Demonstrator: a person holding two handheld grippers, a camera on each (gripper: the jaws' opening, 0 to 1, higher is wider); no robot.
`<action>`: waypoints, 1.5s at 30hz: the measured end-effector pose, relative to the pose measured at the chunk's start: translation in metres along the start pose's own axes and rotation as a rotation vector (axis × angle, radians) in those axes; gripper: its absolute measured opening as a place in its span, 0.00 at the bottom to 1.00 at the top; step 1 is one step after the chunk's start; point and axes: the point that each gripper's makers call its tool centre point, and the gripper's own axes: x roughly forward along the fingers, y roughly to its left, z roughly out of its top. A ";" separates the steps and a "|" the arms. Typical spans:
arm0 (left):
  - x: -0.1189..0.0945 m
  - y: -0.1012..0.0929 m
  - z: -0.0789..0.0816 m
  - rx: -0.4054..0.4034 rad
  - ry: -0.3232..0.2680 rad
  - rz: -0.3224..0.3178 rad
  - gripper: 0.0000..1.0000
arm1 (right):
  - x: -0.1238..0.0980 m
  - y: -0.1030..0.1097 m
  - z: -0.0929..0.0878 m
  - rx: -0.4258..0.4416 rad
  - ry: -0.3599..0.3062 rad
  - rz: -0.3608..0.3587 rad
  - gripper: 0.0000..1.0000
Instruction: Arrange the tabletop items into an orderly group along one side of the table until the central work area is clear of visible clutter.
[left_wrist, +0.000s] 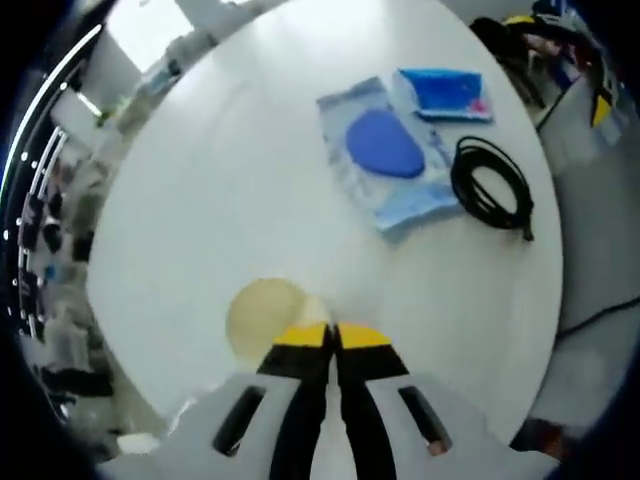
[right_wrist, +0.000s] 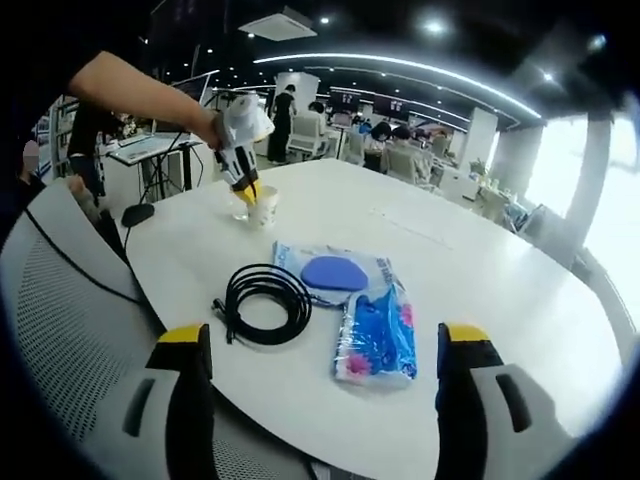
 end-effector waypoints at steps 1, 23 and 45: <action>0.000 0.000 0.000 -0.002 0.000 0.000 0.00 | 0.000 0.000 0.000 -0.001 0.001 0.000 0.93; -0.003 0.003 0.001 -0.027 -0.021 0.005 0.09 | 0.001 0.000 -0.003 -0.004 0.015 -0.003 0.92; -0.058 -0.011 0.030 -0.134 -0.240 0.066 0.39 | 0.000 -0.002 -0.002 0.030 0.006 -0.005 0.97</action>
